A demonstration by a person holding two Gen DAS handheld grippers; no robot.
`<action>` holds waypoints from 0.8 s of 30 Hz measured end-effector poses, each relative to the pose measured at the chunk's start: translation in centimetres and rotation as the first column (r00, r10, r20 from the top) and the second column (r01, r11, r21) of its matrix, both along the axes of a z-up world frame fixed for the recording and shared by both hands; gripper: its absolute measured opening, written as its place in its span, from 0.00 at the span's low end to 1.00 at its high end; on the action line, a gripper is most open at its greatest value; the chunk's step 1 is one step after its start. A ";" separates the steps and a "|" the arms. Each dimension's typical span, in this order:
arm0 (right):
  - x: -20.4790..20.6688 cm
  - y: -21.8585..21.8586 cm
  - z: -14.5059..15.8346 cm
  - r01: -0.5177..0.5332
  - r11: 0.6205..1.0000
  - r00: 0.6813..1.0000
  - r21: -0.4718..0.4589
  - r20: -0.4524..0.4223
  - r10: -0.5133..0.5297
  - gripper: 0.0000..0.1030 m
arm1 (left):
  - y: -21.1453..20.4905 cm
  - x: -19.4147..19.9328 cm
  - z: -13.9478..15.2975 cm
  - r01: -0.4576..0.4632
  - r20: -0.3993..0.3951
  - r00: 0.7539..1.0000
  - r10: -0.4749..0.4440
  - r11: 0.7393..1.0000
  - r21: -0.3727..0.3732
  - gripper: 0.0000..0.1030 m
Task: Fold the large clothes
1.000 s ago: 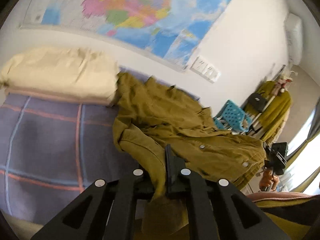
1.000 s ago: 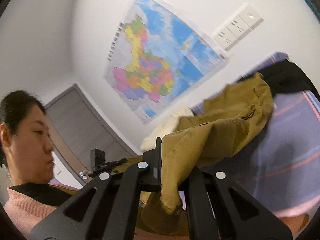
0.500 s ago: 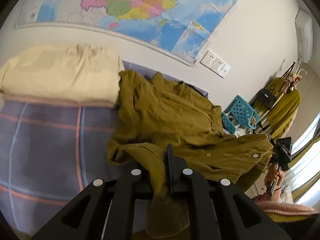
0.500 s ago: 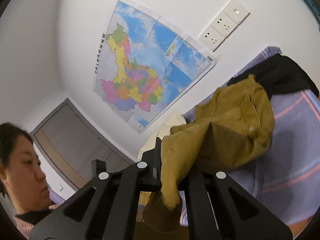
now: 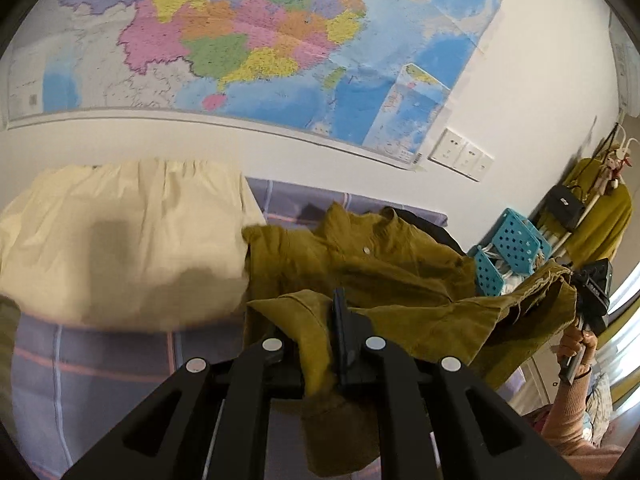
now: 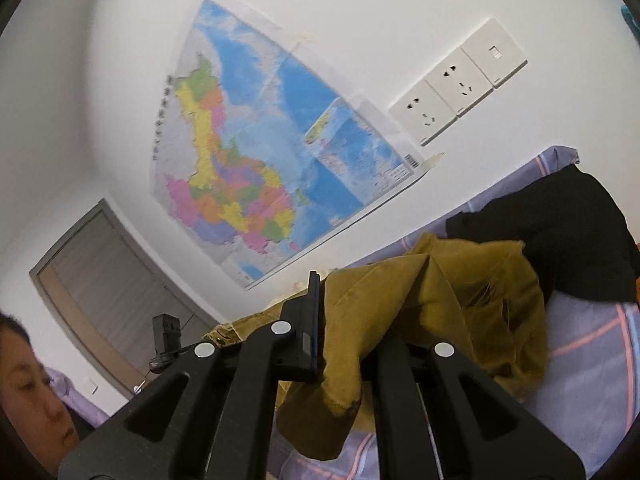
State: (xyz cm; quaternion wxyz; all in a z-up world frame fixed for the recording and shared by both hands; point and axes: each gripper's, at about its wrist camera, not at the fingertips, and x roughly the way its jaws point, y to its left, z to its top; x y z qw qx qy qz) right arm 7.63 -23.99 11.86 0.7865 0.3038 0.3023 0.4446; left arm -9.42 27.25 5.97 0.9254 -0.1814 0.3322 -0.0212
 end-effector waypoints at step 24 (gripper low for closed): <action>13.9 4.3 -5.6 0.046 0.995 0.974 -0.087 -0.218 -0.064 0.05 | 3.9 13.9 -2.4 -0.077 -0.161 0.984 0.080 0.997 0.027 0.09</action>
